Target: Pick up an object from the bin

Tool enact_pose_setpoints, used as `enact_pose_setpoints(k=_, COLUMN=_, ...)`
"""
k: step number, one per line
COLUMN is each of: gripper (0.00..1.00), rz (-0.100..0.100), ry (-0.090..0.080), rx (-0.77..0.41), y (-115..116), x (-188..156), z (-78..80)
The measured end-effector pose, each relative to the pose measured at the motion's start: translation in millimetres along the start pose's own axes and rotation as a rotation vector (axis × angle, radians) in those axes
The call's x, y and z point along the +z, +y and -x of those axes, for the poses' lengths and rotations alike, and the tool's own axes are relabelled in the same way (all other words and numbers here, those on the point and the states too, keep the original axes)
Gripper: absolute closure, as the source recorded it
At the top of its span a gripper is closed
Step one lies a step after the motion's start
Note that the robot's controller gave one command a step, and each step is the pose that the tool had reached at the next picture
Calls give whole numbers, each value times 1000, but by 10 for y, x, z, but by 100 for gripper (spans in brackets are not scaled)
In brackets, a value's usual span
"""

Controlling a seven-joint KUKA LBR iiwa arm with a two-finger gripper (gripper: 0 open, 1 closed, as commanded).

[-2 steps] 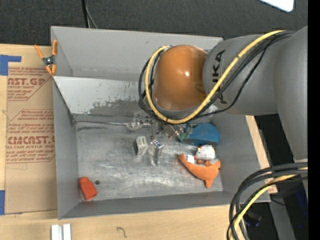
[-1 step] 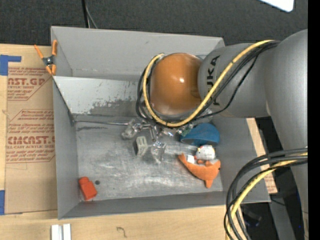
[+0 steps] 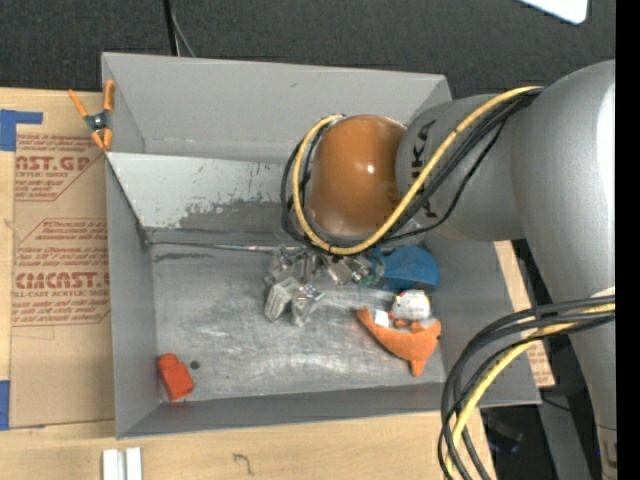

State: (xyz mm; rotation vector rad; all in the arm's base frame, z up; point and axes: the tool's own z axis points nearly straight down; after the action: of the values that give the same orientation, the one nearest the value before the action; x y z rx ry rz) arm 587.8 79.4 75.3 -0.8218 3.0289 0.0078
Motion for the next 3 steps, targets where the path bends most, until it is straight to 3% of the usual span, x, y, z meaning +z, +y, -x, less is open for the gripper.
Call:
enact_pose_setpoints(k=2, gripper=100, rz=0, ry=1, rx=-1, y=6, x=-38, z=-15)
enact_pose_setpoints(k=3, gripper=100, rz=0, ry=7, rx=-1, y=11, x=-223, z=-29)
